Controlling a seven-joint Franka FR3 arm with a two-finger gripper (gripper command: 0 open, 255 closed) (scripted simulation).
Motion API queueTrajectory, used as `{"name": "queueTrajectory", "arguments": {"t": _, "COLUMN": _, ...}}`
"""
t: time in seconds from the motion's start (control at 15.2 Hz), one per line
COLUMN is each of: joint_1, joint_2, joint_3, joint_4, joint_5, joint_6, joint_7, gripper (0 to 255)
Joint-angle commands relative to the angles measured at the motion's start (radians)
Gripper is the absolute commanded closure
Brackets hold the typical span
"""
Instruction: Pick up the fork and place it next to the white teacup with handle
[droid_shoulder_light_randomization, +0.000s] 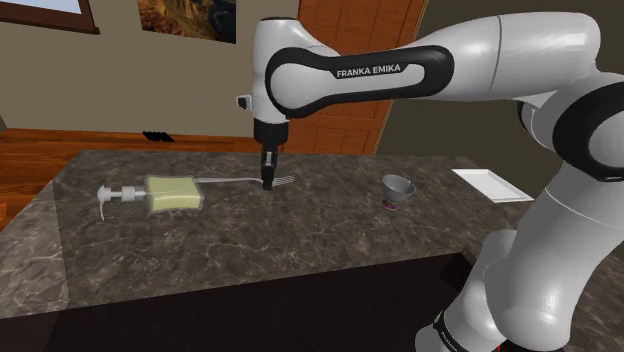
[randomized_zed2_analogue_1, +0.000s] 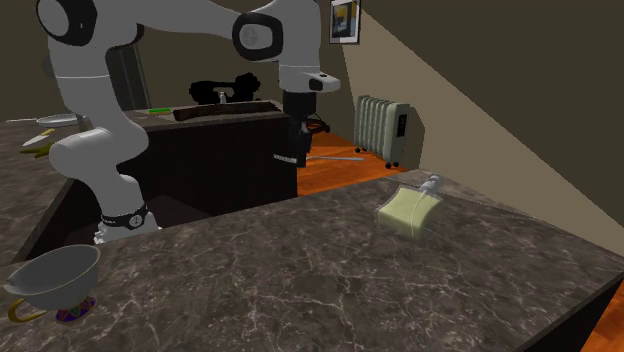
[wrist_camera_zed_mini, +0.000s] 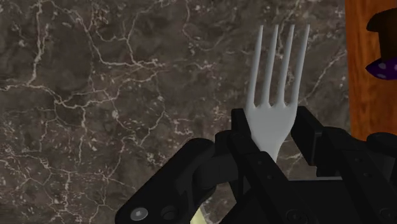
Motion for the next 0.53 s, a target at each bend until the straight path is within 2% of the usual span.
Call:
{"name": "queueTrajectory", "arguments": {"t": 0.0, "joint_1": -0.016, "joint_2": -0.072, "joint_3": -0.015, "joint_4": -0.092, "joint_5": 0.007, "joint_6": 0.021, "joint_7": -0.033, "gripper": 255}}
{"name": "queueTrajectory", "arguments": {"t": 0.46, "joint_1": -0.059, "joint_2": -0.305, "joint_3": -0.075, "joint_4": -0.344, "joint_5": 0.009, "joint_6": 0.040, "joint_7": -0.139, "gripper": 255}}
